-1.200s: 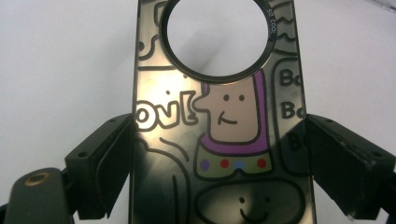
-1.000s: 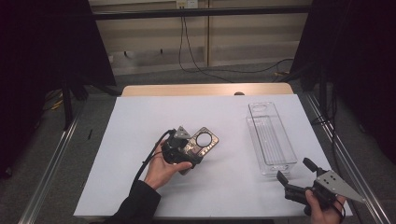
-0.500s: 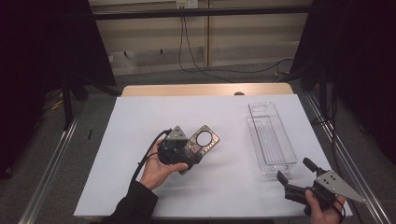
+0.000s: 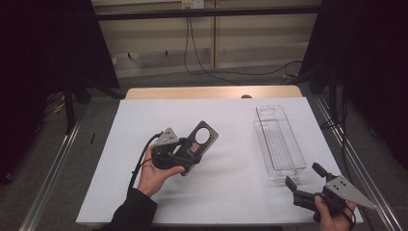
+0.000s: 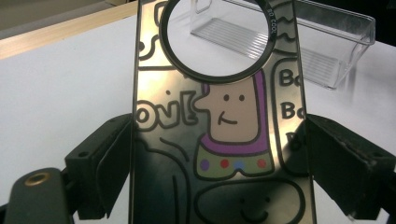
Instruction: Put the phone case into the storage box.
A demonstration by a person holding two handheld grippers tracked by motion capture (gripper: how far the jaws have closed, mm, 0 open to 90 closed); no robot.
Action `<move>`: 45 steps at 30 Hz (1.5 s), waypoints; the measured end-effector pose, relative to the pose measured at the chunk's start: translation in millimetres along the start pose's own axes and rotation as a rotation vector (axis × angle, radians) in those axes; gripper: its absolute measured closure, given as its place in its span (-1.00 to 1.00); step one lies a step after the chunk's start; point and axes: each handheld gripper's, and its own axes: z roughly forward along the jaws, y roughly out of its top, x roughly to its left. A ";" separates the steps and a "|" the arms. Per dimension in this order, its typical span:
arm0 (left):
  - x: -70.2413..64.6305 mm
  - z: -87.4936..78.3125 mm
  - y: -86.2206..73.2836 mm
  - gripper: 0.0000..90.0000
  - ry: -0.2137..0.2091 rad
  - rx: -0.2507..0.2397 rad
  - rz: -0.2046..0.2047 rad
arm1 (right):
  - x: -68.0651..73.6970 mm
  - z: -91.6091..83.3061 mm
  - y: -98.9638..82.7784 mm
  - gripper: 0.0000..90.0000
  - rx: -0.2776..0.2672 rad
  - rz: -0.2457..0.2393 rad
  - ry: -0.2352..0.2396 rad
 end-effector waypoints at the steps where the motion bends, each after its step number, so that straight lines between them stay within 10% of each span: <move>1: -0.1 -0.8 -0.8 -0.72 -0.003 -0.009 -0.007 | 0.0 0.0 0.0 -1.00 0.000 -0.001 0.000; 29: -1.3 -34.3 -17.6 -0.72 -0.098 -0.181 -0.007 | 0.7 0.8 -0.9 -1.00 0.011 0.000 0.016; 45: -19.3 -28.6 -15.8 -0.72 -0.235 -0.193 0.021 | 4.9 2.9 3.4 -1.00 0.023 -0.002 0.097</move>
